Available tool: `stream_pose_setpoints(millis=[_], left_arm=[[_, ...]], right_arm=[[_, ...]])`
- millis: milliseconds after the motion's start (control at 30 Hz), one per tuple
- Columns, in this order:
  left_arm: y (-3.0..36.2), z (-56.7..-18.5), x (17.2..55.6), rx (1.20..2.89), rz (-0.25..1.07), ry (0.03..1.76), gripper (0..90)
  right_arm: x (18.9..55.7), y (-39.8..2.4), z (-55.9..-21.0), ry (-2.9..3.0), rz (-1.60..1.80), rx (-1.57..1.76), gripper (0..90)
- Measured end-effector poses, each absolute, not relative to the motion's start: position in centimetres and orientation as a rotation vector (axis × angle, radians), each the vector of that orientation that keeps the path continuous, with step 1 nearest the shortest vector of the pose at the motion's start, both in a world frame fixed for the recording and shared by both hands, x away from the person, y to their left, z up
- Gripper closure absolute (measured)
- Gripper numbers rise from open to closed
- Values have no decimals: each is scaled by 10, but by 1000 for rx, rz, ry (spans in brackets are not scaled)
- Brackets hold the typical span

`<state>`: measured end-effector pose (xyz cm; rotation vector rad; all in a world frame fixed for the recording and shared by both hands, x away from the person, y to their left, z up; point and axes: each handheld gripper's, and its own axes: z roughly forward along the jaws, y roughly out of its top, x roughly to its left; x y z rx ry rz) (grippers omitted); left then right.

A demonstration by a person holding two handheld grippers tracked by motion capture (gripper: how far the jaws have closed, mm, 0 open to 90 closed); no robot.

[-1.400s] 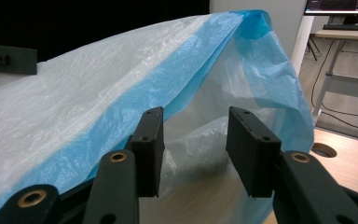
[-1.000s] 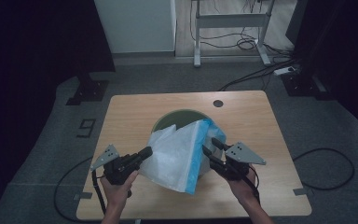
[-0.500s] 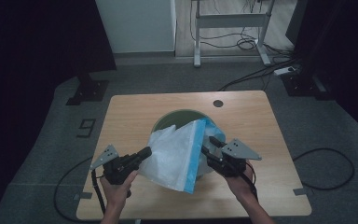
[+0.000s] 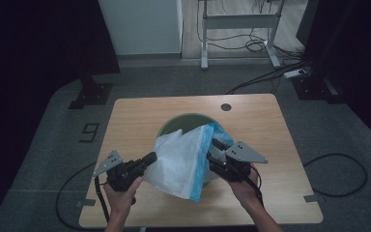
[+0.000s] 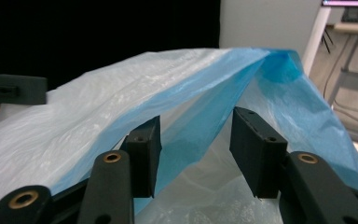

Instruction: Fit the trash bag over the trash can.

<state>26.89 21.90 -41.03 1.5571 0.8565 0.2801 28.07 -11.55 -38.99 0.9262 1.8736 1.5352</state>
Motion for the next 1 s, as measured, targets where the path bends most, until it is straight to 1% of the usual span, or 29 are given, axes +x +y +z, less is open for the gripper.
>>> stream_pose_setpoints(millis=[33, 100, 133, 200, 300, 367, 700, 1000], left_arm=[[219, -410, 269, 1555, 279, 856, 897], [218, -410, 269, 1553, 281, 856, 897], [218, -410, 269, 1552, 282, 855, 897], [218, -410, 269, 1550, 284, 857, 897], [218, -409, 270, 1543, 289, 859, 897], [218, -409, 270, 1534, 297, 860, 897], [220, -403, 272, 1486, 330, 888, 898], [221, -400, 277, 1449, 362, 909, 898]], right_arm=[[282, -115, -390, 1875, 1530, 946, 523], [286, -115, -392, 1879, 1523, 983, 576], [288, -115, -393, 1885, 1529, 995, 625], [292, -116, -394, 1899, 1543, 1019, 754], [295, -118, -397, 1902, 1579, 1051, 879], [295, -120, -397, 1899, 1598, 1051, 890], [278, -138, -396, 1889, 1642, 996, 891], [265, -163, -403, 1847, 1588, 989, 891]])
